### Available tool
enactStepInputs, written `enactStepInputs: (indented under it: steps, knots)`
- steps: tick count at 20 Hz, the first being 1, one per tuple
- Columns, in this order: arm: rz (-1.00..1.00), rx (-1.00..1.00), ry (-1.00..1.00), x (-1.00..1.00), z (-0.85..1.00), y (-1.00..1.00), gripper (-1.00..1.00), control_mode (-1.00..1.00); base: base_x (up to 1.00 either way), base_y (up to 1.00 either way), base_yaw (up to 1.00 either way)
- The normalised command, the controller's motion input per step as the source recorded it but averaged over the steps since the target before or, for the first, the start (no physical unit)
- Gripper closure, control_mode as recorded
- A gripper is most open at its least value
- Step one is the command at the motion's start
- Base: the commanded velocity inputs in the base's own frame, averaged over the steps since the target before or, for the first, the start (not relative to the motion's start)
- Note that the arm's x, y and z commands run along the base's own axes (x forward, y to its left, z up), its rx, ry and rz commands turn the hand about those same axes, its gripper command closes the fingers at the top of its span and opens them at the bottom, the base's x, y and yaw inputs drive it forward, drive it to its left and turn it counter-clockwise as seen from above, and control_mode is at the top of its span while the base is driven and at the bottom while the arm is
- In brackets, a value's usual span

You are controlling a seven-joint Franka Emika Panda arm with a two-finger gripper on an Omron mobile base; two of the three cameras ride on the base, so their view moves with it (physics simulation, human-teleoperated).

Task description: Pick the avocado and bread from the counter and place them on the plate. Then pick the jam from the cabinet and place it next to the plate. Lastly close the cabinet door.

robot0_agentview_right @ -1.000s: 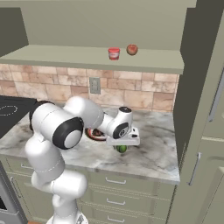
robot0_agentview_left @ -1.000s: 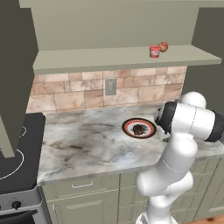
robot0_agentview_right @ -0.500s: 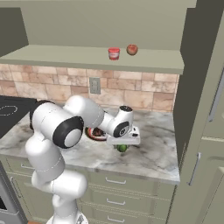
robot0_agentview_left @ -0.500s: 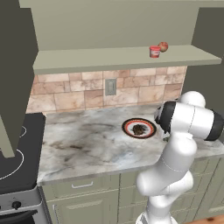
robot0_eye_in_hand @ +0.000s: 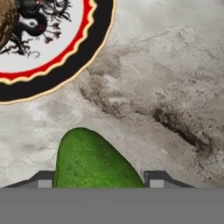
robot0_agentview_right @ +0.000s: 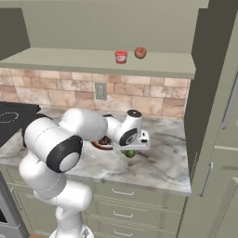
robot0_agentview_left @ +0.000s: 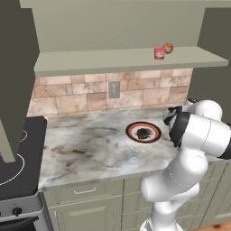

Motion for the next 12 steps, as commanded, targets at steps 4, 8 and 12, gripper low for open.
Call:
enactStepInputs:
  steps: [4, 8, 12]
  knots:
    - [0.0, 0.05, -0.08, 0.0, 0.49, 0.0, 1.0, -1.0, 0.0, 0.0, 0.0]
    - [0.0, 0.05, -0.05, 0.0, 0.45, 0.0, 1.0, -1.0, 0.0, 0.0, 0.0]
    - [0.0, 0.05, -0.03, 0.0, 0.4, 0.02, 1.0, -1.0, 0.0, 0.0, 0.0]
